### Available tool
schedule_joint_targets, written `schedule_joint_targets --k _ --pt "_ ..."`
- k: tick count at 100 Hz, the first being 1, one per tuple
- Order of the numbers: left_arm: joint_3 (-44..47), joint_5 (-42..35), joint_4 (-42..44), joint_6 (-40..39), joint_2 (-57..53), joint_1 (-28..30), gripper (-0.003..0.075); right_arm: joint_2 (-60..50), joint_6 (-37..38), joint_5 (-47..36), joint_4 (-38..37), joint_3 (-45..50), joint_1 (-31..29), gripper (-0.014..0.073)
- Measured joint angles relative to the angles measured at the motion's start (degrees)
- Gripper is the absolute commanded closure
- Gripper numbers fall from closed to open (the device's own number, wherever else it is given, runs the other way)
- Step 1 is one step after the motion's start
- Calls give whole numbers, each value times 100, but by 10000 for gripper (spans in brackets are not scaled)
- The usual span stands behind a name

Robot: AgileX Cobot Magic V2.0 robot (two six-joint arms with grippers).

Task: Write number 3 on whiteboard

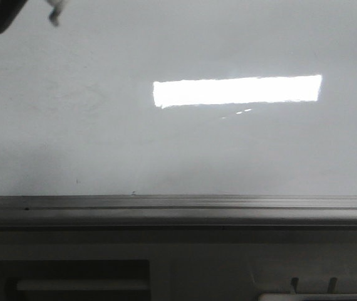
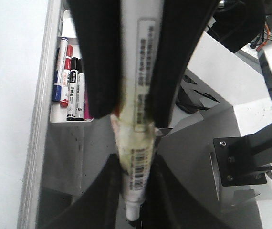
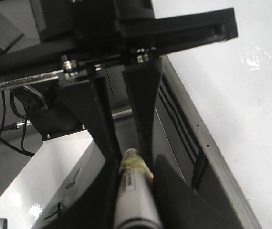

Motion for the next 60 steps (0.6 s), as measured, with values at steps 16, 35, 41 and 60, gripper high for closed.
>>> schedule_joint_targets --k 16,35,41,60 --pt "0 -38 27 -51 0 0 504 0 -10 -1 -28 0 0 656" --pt "-35 -419 -11 -36 -257 0 210 8 0 -189 12 0 0 655" --pt "-35 -637 -24 -36 -454 12 222 8 0 -230 12 0 0 654" --pt "-46 -1014 27 -94 -1362 279 318 8 20 -440 24 0 0 654"
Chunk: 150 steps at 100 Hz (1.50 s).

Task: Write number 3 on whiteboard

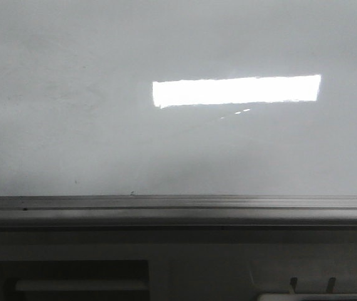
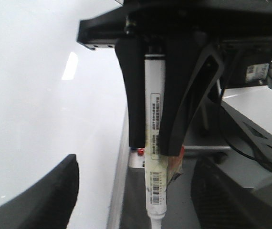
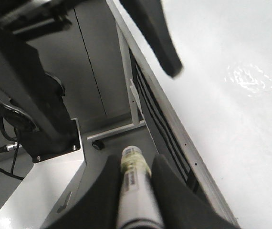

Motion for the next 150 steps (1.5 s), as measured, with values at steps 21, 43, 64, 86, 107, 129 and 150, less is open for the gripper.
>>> schedule_joint_targets --k 21,43,64,86,107,129,150 --pt "0 -24 1035 -1307 -1486 547 442 0 0 -101 23 0 -607 634" --pt "467 -126 2084 -2938 -3202 818 699 13 23 -177 23 0 -1910 634" --pt "1426 -486 1952 -3235 -4278 817 741 309 23 -304 23 0 -2173 634" --pt "2188 -1063 1145 -3247 -4481 817 741 810 23 -528 32 -213 -2173 634" --pt "2280 -1224 989 -3251 -4481 817 741 1141 23 -569 32 -702 -2173 634" --pt "2280 -1262 905 -3260 -4481 817 741 1451 34 -596 32 -764 -2186 634" --pt "2280 -1262 905 -3260 -4481 817 741 1625 34 -596 32 -787 -2186 634"
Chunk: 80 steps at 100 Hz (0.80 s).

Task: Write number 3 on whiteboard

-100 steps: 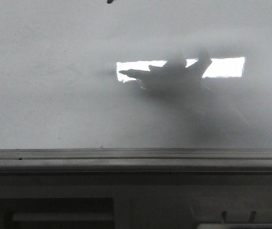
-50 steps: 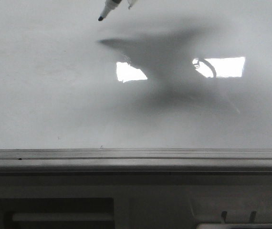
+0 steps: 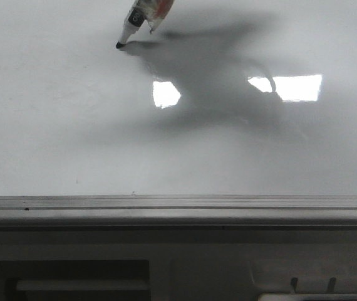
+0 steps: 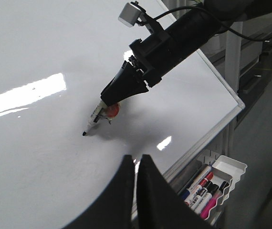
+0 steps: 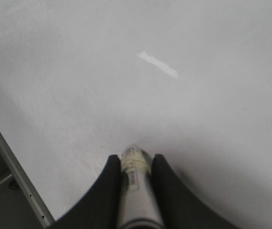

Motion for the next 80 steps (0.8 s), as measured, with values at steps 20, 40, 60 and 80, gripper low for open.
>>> schedule_joint_targets --k 20,40,60,80 --pt "0 0 0 0 0 0 741 4 11 223 131 -24 -239 634" --pt "0 0 19 0 0 0 741 -45 44 927 349 -82 -731 634" --pt "0 0 33 0 0 0 741 -199 57 1219 308 -43 -863 634" --pt "0 0 45 0 0 0 741 -127 240 992 121 112 -416 634"
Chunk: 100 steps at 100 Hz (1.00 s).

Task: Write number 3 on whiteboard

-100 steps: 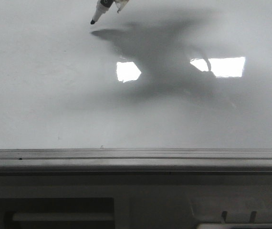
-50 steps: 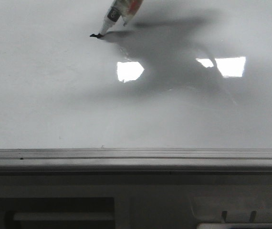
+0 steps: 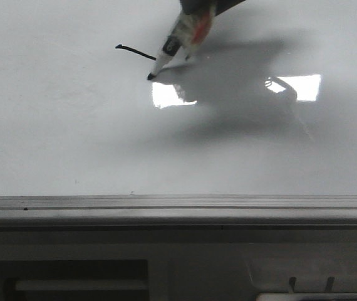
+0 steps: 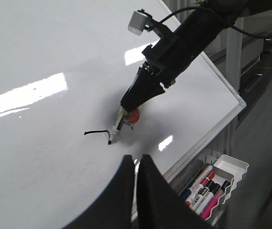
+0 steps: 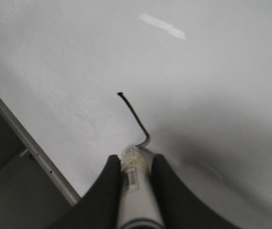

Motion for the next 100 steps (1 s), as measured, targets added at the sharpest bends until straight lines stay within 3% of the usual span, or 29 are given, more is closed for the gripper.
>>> schedule_joint_targets --k 29,71,100 --pt "0 0 0 0 0 0 741 274 119 -332 1 12 389 634" --pt "0 0 0 0 0 0 741 -265 171 184 23 108 -394 634" --pt "0 0 34 0 0 0 741 -382 507 19 -11 582 -158 634"
